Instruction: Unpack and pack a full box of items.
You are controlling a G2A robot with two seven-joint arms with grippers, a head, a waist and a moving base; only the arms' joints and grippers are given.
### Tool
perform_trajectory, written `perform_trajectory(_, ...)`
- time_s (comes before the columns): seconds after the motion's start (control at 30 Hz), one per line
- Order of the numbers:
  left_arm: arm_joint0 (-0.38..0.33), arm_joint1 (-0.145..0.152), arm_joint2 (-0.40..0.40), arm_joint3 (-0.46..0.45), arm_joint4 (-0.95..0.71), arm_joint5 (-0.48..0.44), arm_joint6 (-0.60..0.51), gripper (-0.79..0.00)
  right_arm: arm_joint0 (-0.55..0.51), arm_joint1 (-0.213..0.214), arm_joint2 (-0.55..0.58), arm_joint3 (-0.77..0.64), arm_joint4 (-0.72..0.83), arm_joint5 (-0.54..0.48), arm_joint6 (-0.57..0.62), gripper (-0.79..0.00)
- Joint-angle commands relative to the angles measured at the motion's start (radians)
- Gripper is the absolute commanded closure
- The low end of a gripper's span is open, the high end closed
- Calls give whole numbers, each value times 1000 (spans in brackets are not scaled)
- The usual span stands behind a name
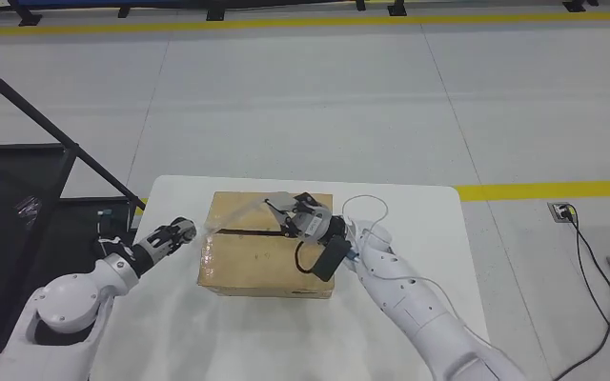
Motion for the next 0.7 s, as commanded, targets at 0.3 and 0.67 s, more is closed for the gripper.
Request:
perform_trajectory(0.3, -26, -11, 48, 35, 3, 3, 54, 0, 36, -10, -11, 76, -5, 23, -3, 0)
perform_trajectory(0.67, -29, -16, 63, 56, 12, 10, 69, 0, 53, -11, -14, 112, -5, 9, 9, 0)
